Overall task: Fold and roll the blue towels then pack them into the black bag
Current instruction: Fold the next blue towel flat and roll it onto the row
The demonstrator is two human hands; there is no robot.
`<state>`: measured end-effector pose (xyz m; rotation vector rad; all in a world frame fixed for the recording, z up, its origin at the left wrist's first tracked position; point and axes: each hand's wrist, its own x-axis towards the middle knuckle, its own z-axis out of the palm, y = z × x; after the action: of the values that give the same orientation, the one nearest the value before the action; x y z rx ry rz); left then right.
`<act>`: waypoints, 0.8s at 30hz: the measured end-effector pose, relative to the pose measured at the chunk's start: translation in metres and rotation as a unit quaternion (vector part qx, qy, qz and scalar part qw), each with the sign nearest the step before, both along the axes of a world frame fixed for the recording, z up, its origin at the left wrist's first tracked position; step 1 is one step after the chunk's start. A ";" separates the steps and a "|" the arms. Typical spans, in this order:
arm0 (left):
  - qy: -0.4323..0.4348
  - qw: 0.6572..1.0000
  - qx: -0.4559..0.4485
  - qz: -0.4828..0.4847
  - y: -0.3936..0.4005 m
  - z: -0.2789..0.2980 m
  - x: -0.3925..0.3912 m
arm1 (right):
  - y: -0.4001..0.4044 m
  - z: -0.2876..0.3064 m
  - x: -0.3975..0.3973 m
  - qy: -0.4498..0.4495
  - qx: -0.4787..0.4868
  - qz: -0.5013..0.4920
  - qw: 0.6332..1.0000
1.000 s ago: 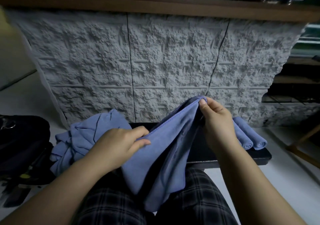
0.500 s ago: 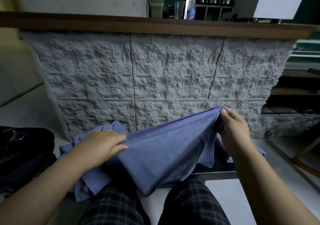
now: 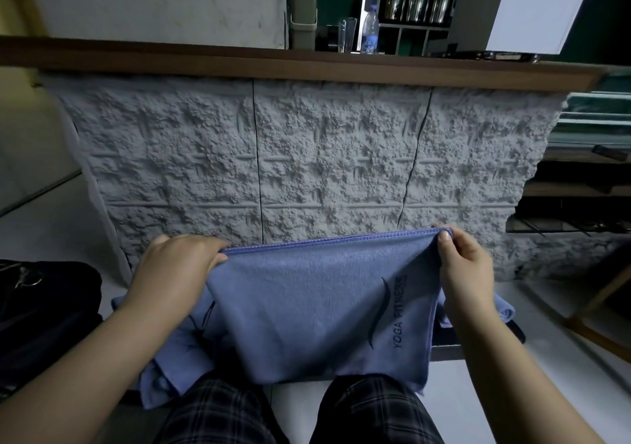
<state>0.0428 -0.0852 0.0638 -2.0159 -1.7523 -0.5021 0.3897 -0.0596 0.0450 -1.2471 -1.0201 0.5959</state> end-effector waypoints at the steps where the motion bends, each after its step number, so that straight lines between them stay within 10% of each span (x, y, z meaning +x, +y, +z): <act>1: -0.009 1.000 -0.009 0.007 0.000 0.000 -0.001 | -0.001 0.001 -0.002 -0.009 0.009 -0.003 1.000; 9: -0.242 0.967 -0.009 -0.075 0.004 -0.016 -0.008 | -0.002 -0.001 -0.006 0.022 0.000 -0.031 0.999; 14: -0.463 0.879 -0.086 -0.072 0.001 -0.027 -0.009 | -0.007 -0.001 -0.009 0.001 -0.010 -0.028 1.000; 20: -0.843 0.528 -0.089 -0.051 -0.010 -0.032 0.022 | -0.005 -0.005 -0.013 0.070 -0.140 -0.006 0.988; 24: -0.883 0.456 -0.083 -0.072 -0.025 -0.016 0.041 | -0.019 0.014 -0.022 -0.069 -0.180 0.001 0.981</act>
<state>0.0841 -0.1106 0.0476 -1.1804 -2.2002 -3.4615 0.3675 -0.0784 0.0587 -1.6236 -1.0583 0.7242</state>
